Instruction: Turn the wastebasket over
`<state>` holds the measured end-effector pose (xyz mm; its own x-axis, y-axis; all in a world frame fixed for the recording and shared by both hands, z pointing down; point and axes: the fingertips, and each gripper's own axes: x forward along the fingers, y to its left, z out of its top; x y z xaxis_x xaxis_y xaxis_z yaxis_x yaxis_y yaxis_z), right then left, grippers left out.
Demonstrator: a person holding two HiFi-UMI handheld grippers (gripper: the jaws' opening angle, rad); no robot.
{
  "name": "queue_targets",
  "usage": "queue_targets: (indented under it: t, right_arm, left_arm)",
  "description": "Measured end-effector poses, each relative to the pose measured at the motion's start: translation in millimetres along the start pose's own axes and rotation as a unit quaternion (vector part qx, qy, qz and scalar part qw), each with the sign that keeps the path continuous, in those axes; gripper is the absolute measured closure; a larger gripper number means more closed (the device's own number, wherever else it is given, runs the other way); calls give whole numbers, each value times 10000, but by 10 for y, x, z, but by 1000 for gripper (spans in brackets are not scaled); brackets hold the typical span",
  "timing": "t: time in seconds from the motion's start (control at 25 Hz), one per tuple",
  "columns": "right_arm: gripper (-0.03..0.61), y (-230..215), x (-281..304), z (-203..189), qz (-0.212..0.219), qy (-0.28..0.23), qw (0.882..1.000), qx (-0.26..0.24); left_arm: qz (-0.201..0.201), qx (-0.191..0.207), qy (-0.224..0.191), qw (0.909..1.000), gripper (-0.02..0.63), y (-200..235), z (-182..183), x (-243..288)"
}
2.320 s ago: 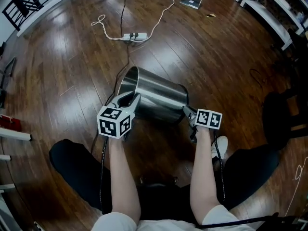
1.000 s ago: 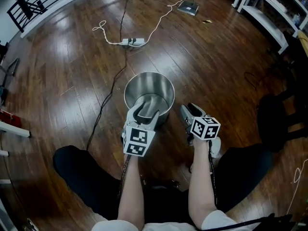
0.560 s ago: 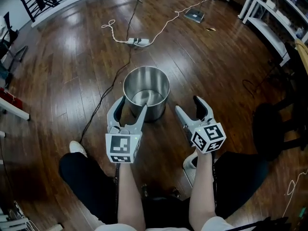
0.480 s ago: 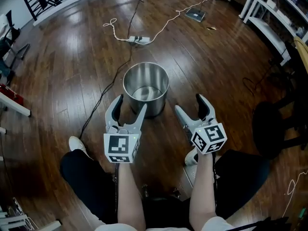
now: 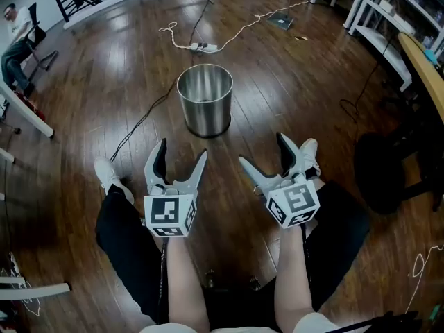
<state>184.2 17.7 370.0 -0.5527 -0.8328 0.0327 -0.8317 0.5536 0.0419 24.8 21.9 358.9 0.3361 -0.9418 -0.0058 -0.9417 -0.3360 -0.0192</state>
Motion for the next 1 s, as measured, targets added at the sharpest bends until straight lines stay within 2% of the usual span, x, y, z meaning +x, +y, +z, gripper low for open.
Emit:
queue_targets:
  t: [0.2, 0.36, 0.68, 1.0]
  right_arm:
    - [149, 353, -721, 154, -138, -309, 9993, -135]
    - [149, 651, -1206, 139, -16, -101, 9978, -652]
    - [152, 845, -1919, 188, -146, -127, 9986, -490]
    - [153, 1012, -2225, 488, -399, -421, 9974, -427]
  left_arm:
    - [137, 55, -108, 9998, 193, -371, 103, -737]
    - [303, 29, -210, 9993, 193, -570, 189, -1239]
    - [526, 48, -424, 9977, 199, -914, 392, -2003]
    - [744, 125, -291, 9967, 219, -1071, 447, -2401]
